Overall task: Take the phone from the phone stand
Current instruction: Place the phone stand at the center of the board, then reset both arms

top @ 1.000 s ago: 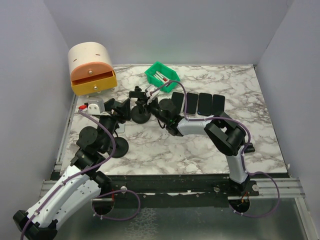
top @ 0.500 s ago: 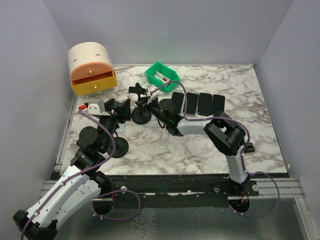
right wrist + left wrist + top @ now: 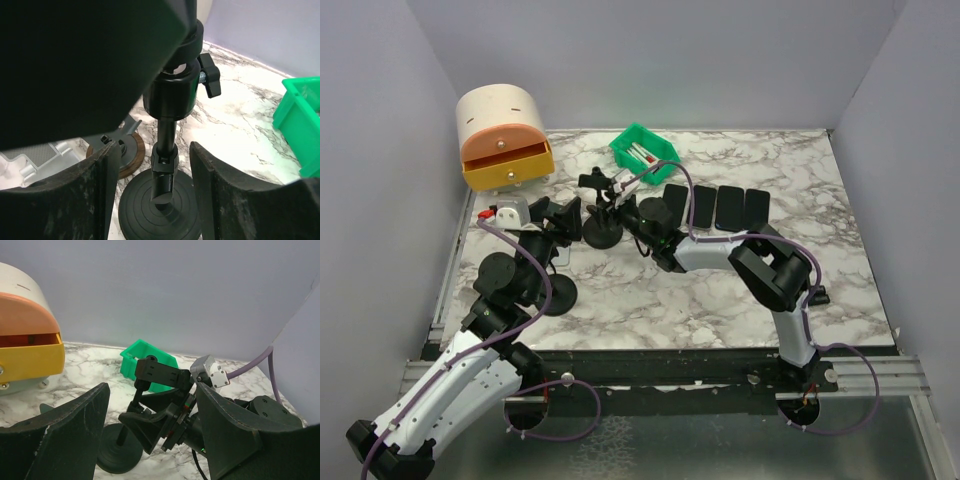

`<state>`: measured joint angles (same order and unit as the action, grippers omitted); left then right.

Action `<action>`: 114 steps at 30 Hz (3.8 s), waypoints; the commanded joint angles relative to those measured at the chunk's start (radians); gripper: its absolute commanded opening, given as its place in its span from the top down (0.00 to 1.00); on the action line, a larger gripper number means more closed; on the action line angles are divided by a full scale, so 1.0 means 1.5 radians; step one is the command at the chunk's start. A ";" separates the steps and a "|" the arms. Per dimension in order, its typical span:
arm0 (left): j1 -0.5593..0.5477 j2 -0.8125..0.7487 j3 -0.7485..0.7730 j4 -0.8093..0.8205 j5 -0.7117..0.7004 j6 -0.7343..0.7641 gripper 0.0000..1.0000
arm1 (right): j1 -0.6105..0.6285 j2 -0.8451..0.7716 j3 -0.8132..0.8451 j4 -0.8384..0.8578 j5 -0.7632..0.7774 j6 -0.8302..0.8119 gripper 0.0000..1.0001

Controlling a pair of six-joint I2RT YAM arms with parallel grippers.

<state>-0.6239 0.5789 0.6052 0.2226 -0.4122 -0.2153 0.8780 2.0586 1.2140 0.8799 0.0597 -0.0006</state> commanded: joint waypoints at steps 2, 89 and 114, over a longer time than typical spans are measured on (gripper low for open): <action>-0.002 0.000 -0.002 0.003 -0.004 0.008 0.29 | 0.007 -0.033 -0.011 0.001 0.023 0.008 0.34; 0.116 0.251 0.164 -0.155 0.076 -0.189 0.57 | 0.006 -0.938 -0.456 -0.620 0.226 0.281 0.05; 0.116 0.069 0.201 -0.372 -0.086 -0.128 0.01 | 0.006 -0.983 -0.448 -0.704 0.361 0.357 0.01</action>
<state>-0.4534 0.7280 0.8555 -0.2127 -0.3927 -0.4366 0.8825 0.5816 0.5056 -0.1108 0.4461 0.4530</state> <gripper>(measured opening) 0.967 0.980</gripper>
